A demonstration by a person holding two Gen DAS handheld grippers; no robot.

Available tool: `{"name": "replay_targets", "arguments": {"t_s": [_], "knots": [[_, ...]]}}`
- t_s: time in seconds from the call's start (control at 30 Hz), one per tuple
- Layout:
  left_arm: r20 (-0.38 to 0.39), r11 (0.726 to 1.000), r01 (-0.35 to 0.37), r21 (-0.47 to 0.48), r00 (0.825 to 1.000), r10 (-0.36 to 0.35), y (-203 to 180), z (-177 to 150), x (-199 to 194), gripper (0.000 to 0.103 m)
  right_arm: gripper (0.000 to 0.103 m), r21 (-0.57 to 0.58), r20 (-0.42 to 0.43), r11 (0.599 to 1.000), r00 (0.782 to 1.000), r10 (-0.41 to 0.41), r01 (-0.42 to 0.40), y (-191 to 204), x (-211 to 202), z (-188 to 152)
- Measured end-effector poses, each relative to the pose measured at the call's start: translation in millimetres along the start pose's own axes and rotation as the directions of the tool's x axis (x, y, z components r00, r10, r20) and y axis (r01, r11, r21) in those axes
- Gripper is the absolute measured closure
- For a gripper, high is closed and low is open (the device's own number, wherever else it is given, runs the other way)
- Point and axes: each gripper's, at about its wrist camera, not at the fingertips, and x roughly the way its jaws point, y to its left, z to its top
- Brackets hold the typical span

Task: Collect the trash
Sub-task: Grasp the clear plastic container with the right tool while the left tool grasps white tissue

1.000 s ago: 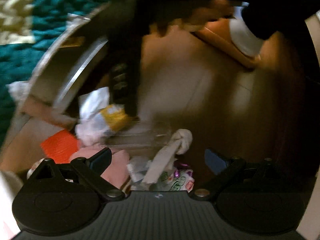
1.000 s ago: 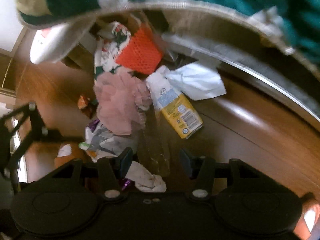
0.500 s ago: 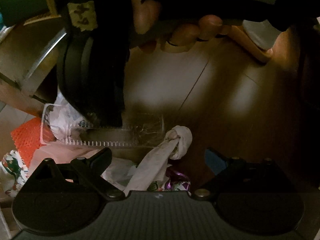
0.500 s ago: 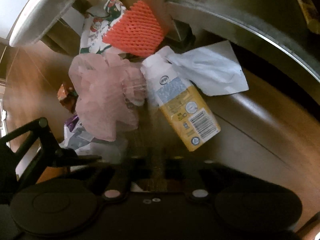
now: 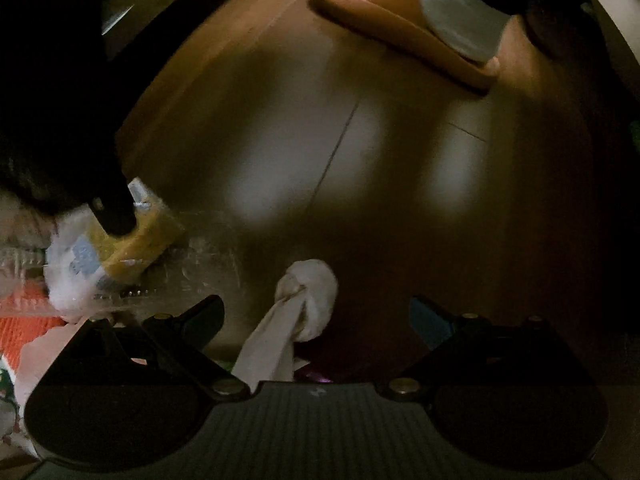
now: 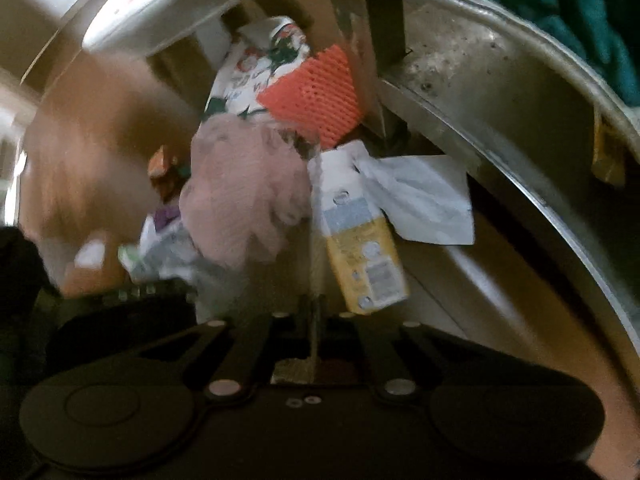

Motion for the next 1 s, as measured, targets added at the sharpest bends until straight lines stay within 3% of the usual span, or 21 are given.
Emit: {"name": "replay_targets", "arguments": {"t_s": [0.1,0.17,0.2,0.33,0.4,0.47,0.67,0.87,1.0], "knots": [[-0.025,0.999,0.015,-0.039,1.000,-0.016,4,3,12,0.006,0.101,-0.025,-0.034,1.000,0.999,-0.016,0.016,-7,-8,-13],[-0.043,0.999,0.014,-0.050,0.999,-0.016,7,6,20,0.025,0.101,-0.018,-0.044,0.999,0.999,-0.029,0.028,-14,-13,-23],[-0.054,0.998,0.017,-0.053,0.998,-0.020,8,7,24,0.029,0.101,-0.010,-0.051,0.999,0.998,-0.035,0.034,-16,-14,-26],[-0.076,0.998,0.022,-0.052,0.997,-0.026,9,11,37,0.031,0.101,0.028,-0.070,0.999,0.997,-0.033,0.035,-25,-12,-35],[-0.088,0.998,0.017,-0.059,0.996,-0.022,12,10,39,0.042,0.101,0.042,-0.071,0.999,0.997,-0.029,0.032,-28,-11,-36],[-0.101,0.997,0.009,-0.072,0.995,-0.016,13,10,42,0.061,0.101,0.041,-0.072,0.999,0.997,-0.031,0.034,-28,-11,-36],[-0.099,0.986,0.006,-0.169,0.995,-0.023,27,14,40,0.079,0.101,0.040,-0.076,0.998,0.996,-0.042,0.045,-26,-19,-32],[-0.052,0.976,-0.019,-0.218,0.999,0.008,43,12,-7,0.079,0.101,0.087,-0.070,0.994,0.996,-0.059,0.066,-21,-56,-28],[-0.013,0.950,-0.023,-0.310,1.000,0.020,62,5,-57,0.079,0.101,0.108,-0.046,0.991,0.996,-0.072,0.077,-8,-93,-27]]}}
